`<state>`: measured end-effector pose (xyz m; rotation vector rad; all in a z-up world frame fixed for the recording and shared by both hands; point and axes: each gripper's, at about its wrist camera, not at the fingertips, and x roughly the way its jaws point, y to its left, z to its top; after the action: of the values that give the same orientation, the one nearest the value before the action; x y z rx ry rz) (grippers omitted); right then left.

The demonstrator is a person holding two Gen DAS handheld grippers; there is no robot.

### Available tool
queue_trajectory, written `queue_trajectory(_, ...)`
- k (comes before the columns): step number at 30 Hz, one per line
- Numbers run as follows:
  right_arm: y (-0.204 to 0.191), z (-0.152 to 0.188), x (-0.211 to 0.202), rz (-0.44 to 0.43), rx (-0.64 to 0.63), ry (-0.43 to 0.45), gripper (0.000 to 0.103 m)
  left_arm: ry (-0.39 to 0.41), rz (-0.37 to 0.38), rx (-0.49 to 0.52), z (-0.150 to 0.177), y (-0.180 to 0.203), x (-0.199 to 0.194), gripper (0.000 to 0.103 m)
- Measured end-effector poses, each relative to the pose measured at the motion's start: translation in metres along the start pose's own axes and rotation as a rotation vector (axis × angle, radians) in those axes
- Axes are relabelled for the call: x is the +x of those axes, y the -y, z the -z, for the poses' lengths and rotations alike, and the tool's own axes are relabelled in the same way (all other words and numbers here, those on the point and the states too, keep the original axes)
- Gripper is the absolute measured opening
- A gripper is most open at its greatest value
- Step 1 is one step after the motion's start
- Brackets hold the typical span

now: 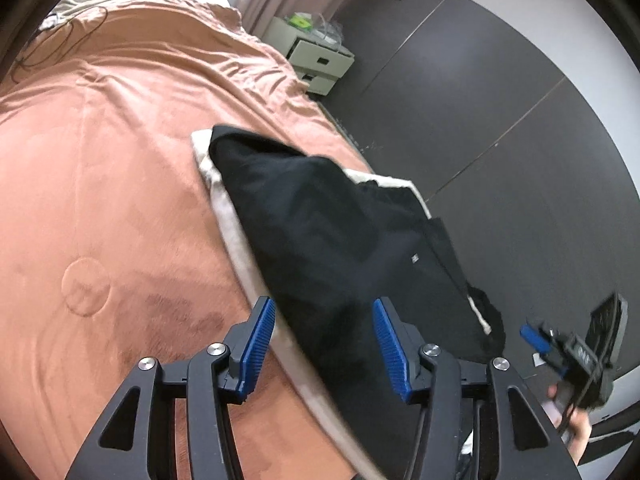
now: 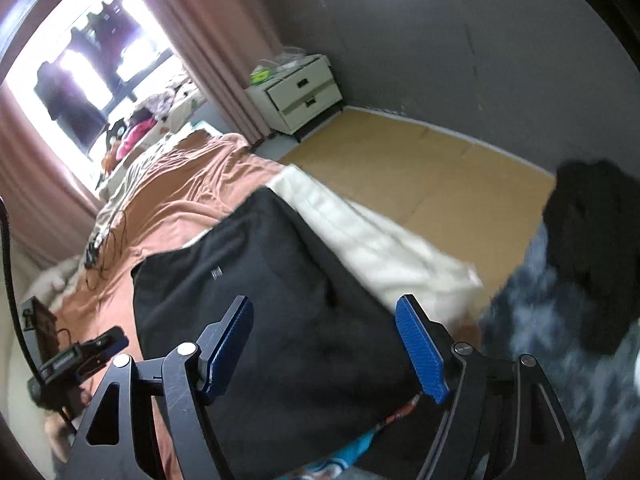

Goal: Fold large clothes
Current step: 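Carry the folded shirt with both tools and lower it onto the white cloth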

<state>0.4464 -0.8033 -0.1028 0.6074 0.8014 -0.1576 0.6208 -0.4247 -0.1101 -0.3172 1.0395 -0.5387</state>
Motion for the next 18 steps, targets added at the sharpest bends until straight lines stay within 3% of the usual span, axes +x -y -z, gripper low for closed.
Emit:
queue_trajectory(6,0.036,0.045,0.002,-0.033,0.17,0.002,0.074,-0.023,0.04,-0.01,0.009,-0.006,0.007,0.053)
queue_trajectory(15,0.047,0.091,0.056,-0.232,0.357,-0.094,0.073,-0.073,0.084,-0.065,0.007,-0.008,0.033,0.053)
queue_trajectory(17,0.044,0.091,0.06,-0.258,0.361,-0.078,0.059,-0.068,0.083,-0.052,0.005,-0.005,0.036,0.051)
queue_trajectory(18,0.041,0.09,0.061,-0.278,0.356,-0.069,0.04,-0.07,0.084,-0.042,0.003,-0.003,0.037,0.049)
